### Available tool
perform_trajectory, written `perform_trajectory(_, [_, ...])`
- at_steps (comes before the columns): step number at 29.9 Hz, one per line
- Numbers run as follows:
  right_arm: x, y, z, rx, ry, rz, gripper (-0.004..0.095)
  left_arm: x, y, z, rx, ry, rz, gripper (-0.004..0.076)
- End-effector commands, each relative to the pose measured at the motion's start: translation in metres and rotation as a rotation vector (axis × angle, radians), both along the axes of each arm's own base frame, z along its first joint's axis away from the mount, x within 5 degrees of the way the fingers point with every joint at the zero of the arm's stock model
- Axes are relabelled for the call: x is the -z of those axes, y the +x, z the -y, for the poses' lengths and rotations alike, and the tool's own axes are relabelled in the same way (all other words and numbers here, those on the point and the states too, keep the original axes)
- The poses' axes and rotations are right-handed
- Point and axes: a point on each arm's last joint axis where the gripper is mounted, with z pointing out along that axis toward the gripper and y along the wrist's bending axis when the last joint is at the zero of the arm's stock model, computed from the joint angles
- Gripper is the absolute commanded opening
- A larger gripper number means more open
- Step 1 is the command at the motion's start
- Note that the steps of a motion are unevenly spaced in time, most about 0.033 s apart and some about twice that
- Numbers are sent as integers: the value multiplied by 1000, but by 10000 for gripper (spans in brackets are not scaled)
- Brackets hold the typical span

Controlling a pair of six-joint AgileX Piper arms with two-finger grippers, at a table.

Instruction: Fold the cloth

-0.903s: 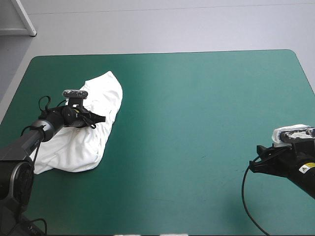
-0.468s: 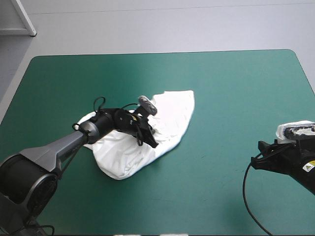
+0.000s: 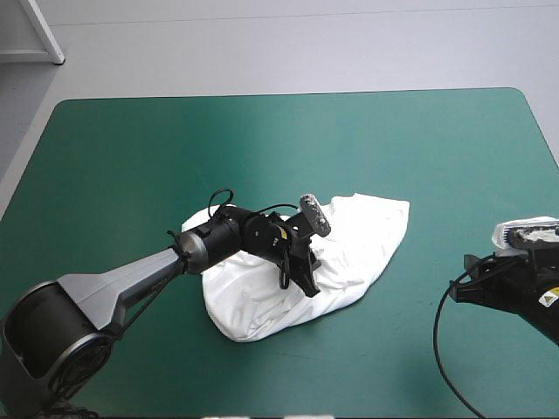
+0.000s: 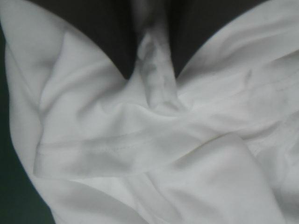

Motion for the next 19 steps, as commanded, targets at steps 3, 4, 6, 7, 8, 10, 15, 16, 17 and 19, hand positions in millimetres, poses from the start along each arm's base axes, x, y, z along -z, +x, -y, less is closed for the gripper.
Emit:
perform_trajectory(3, [-13,2,0,23,22,71,437,-64,-7,1,-19,-106,2,477])
perform_trajectory(4, [-13,2,0,31,38,70,437,-74,-8,1,-36,-113,-11,483])
perform_trajectory(6, [-13,3,0,34,53,66,437,-94,-7,-4,-99,-102,-17,466])
perform_trajectory(7, [-12,4,-1,31,61,55,442,-103,-6,-8,-147,-82,-15,453])
perform_trajectory(8, [-11,5,-2,28,77,42,452,-112,-5,-12,-188,-59,0,441])
perform_trajectory(10, [-8,12,-4,13,121,5,476,-123,-2,-27,-278,38,55,414])
perform_trajectory(15, [-2,30,-9,-55,171,-40,511,-133,2,-72,-456,191,127,395])
perform_trajectory(16, [0,33,-9,-57,181,-49,511,-134,4,-84,-504,186,122,395])
perform_trajectory(17, [1,36,-9,-55,184,-58,511,-134,5,-98,-550,177,114,395])
perform_trajectory(19, [3,41,-8,-60,175,-64,511,-132,8,-133,-685,161,77,395])
